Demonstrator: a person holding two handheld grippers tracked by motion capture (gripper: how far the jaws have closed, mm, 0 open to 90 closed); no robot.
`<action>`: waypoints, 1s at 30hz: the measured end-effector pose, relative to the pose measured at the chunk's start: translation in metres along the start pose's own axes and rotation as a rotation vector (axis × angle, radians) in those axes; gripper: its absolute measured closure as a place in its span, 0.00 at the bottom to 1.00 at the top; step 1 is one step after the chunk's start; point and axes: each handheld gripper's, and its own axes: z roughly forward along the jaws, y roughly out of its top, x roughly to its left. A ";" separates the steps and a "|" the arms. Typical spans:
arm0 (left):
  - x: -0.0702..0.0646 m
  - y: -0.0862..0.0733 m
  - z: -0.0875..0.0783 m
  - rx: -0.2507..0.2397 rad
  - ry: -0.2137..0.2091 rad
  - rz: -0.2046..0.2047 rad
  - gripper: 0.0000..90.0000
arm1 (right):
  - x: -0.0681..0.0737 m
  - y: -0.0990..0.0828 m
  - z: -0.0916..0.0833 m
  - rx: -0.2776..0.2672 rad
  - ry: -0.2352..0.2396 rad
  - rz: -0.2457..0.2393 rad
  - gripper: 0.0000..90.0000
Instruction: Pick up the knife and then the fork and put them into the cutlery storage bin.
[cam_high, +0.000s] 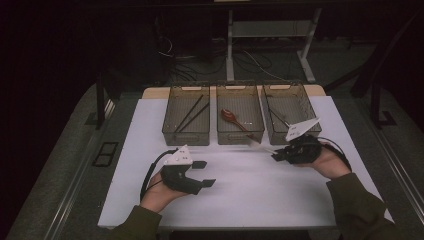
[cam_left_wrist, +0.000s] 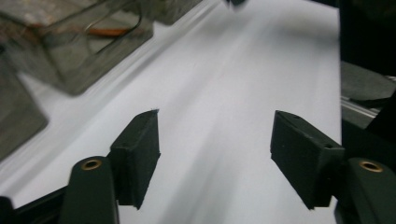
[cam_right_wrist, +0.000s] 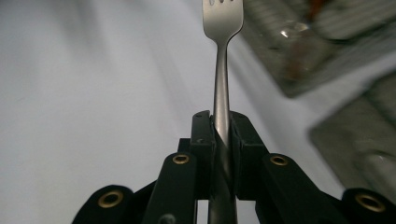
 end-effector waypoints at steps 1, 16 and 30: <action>-0.001 -0.003 -0.002 -0.002 0.012 -0.008 0.31 | -0.006 0.001 -0.004 -0.003 -0.017 0.017 0.91; 0.002 -0.029 -0.017 -0.029 0.114 -0.076 0.13 | -0.100 0.016 -0.032 -0.022 -0.283 0.314 0.91; 0.003 -0.032 -0.014 0.006 0.105 -0.052 0.12 | -0.130 0.004 0.005 0.021 -0.346 0.443 0.74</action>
